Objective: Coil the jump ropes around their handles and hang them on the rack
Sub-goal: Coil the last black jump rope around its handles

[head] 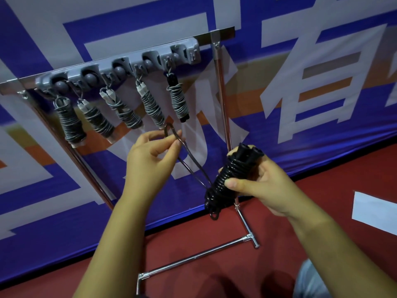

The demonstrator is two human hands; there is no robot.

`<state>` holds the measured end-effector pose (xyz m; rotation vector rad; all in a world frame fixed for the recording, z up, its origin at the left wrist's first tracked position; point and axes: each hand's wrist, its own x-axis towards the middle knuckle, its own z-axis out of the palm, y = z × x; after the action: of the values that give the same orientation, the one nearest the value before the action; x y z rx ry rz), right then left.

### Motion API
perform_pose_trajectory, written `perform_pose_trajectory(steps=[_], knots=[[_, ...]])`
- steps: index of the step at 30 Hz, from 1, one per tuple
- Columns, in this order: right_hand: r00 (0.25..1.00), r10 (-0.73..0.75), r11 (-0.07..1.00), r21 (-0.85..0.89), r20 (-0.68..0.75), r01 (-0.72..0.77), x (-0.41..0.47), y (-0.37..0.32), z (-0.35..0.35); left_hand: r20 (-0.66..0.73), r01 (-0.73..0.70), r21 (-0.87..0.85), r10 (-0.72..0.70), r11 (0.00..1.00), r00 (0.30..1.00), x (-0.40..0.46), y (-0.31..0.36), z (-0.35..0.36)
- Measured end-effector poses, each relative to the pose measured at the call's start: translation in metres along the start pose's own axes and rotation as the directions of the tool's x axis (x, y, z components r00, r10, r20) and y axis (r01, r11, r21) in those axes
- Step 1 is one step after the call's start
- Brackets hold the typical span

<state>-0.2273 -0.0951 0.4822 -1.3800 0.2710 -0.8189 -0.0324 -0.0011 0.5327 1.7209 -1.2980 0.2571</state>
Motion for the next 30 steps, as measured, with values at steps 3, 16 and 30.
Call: perform_pose_trajectory(steps=[3, 16, 30], knots=[[0.996, 0.028, 0.992, 0.123, 0.088, -0.039, -0.003, -0.005, -0.003, 0.043, -0.279, 0.147, 0.276, 0.949, 0.960, 0.002, -0.005, -0.007], [0.986, 0.001, 0.871, 0.483, 0.169, -0.084, -0.017, -0.013, -0.003, 0.251, -0.262, -0.083, 0.274, 0.962, 0.928, -0.020, -0.027, 0.030], [0.990, -0.109, 0.763, 0.631, -0.087, 0.140, 0.005, -0.028, 0.009, 0.339, 0.283, -0.496, -0.117, 0.821, 0.934, -0.054, 0.007, 0.064]])
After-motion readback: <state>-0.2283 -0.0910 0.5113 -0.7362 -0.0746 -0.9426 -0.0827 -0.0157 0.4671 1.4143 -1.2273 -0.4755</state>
